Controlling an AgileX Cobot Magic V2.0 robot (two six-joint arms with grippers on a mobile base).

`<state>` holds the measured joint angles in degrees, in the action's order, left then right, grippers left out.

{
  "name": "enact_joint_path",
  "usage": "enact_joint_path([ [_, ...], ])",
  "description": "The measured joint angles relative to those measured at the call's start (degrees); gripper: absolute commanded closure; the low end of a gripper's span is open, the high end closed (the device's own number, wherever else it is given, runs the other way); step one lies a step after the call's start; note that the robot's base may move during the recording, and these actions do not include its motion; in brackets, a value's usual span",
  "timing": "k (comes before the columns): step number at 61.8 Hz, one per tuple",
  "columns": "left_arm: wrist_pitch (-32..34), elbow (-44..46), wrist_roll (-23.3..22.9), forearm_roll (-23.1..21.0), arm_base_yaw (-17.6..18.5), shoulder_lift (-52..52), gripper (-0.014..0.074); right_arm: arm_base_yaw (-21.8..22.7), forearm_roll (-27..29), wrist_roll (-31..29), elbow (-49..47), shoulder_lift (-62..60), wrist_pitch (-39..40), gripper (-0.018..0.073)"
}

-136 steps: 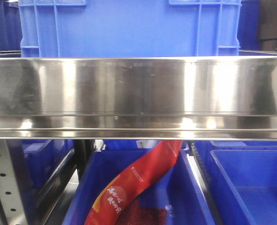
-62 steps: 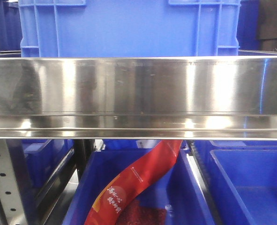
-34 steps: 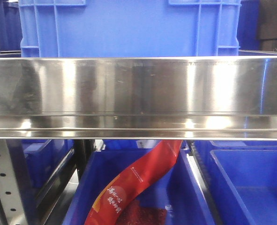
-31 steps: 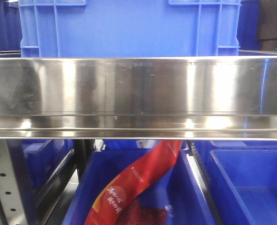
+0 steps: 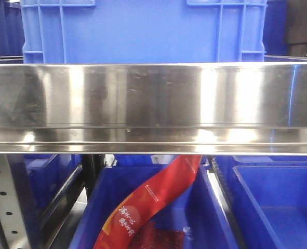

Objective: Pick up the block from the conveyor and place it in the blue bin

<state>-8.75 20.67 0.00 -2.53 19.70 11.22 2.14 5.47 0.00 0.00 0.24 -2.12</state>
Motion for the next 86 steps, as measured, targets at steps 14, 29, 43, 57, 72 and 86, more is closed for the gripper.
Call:
enact_joint_path([
  [14, 0.2, -0.4, 0.0, 2.5, -0.7, -0.2, 0.0707, 0.0, 0.0, 0.0, 0.0, 0.0, 0.0, 0.0720],
  [29, 1.6, -7.9, -2.6, 3.9, -10.3, -5.1, 0.0707, 0.0, 0.0, 0.0, 0.0, 0.0, 0.0, 0.0720],
  [43, 6.1, -19.4, -3.0, 3.8, -16.4, -10.8, 0.0707, 0.0, 0.0, 0.0, 0.0, 0.0, 0.1, 0.0720],
  [57, 6.1, -20.7, -3.0, 3.5, -16.4, -10.9, 0.0707, 0.0, 0.0, 0.0, 0.0, -0.1, 0.2, 0.0720],
  [72, 9.1, -20.7, -3.0, 3.5, -16.4, -10.9, 0.0707, 0.0, 0.0, 0.0, 0.0, -0.1, 0.2, 0.0720],
  [86, 9.2, -20.7, -3.0, 3.4, -16.4, -10.9, 0.0707, 0.0, 0.0, 0.0, 0.0, -0.1, 0.2, 0.0720],
])
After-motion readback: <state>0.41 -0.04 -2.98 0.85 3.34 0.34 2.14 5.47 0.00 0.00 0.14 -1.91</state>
